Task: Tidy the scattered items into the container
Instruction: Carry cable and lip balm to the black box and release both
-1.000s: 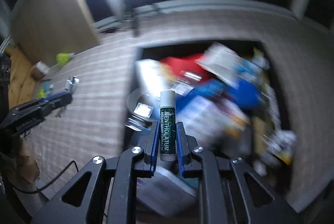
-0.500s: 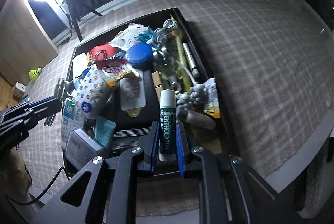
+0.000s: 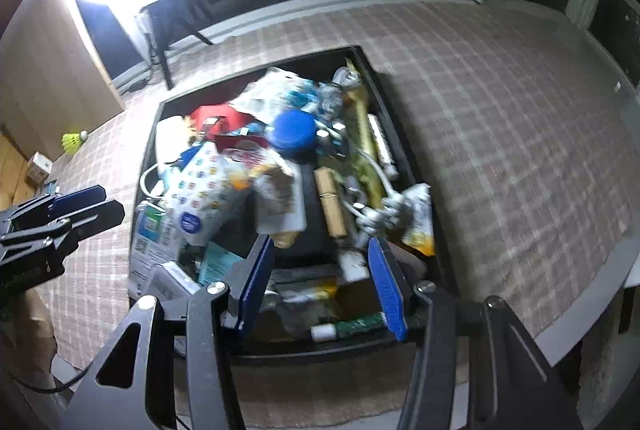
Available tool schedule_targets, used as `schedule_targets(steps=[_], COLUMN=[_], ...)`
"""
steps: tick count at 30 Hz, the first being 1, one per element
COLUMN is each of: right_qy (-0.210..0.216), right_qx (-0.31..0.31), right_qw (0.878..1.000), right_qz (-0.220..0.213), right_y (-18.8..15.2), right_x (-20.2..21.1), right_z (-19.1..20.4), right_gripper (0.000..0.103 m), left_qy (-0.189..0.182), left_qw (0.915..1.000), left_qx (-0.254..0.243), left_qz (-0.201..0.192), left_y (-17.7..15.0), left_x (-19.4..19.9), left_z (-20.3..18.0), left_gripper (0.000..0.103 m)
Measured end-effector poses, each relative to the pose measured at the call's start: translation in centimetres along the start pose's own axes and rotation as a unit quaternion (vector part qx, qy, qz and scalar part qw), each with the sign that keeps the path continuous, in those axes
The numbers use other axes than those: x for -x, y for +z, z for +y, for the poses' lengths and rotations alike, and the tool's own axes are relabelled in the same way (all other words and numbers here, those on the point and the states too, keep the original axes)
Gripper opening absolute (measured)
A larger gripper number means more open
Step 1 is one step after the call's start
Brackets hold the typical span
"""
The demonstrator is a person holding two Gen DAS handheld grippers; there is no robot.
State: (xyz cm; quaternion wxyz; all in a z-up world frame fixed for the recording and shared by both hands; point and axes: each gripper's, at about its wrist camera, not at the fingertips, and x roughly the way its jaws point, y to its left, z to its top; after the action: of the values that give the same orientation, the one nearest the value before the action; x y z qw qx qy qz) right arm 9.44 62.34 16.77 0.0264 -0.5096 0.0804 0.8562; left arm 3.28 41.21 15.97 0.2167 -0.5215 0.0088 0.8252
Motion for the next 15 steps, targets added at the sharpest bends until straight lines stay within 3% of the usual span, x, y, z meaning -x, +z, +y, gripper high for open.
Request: schedule_targets(steps=[6, 15], right_qy=[0.035, 0.033], right_qx=[0.052, 0.105], right_qw=[0.998, 0.993], right_qz=[0.008, 0.033], right_y=[1.0, 2.1], right_x=[-1.6, -4.3], right_z=[4.9, 15.5], right_gripper=[0.056, 0.056], left_qy=[0.038, 0.087], left_qw=[0.9981, 0.9871], left_qx=[0.045, 0.132], left_qz=[-0.017, -0.028], left_y=[-1.8, -5.3], left_x=[2.5, 6.4], left_z=[6.8, 19.6], left_gripper=[0.049, 0.049])
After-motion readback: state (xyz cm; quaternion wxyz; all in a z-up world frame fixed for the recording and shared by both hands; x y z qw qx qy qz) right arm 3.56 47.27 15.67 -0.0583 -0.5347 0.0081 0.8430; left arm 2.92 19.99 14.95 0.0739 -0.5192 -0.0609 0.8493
